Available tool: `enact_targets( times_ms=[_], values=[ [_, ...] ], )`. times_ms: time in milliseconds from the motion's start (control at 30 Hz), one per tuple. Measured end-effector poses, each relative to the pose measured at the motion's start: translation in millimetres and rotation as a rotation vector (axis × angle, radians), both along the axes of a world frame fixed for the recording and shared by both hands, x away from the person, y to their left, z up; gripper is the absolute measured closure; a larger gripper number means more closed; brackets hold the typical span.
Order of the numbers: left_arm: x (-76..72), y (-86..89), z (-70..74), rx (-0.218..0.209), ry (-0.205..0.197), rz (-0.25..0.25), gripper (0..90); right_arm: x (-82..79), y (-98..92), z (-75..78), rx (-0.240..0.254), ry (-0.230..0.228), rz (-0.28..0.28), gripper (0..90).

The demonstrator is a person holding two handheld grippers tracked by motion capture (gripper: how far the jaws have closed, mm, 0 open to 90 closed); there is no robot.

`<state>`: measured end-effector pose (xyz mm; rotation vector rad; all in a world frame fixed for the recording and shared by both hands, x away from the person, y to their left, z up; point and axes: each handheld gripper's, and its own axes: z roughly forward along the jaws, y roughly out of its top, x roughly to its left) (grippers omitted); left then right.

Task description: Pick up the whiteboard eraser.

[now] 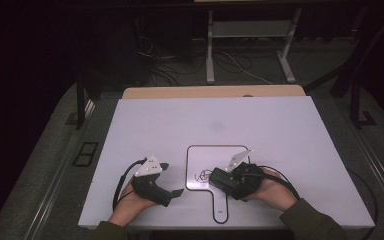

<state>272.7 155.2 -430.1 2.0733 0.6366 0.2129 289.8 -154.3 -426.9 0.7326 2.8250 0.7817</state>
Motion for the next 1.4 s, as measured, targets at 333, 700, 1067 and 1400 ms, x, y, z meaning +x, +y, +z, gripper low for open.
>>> enact_targets(
  times_ms=[333,700,1067,1400],
  values=[
    [0.3,-0.5,-0.5,0.002,0.004,-0.006,0.0,0.4,0.1,0.4,-0.009,-0.004,0.018,37.7],
    [0.2,-0.8,-1.0,0.001,0.008,-0.009,0.0,3.2,2.3,2.6,-0.037,0.012,0.044,38.4],
    [-0.1,-0.6,-1.2,0.001,0.01,-0.009,0.0,2.8,-2.6,6.8,-0.016,0.001,0.047,38.6],
    [0.0,-0.9,-1.6,0.001,0.011,-0.009,0.0,9.9,-10.5,15.1,0.012,0.001,0.04,38.6]
  ],
)
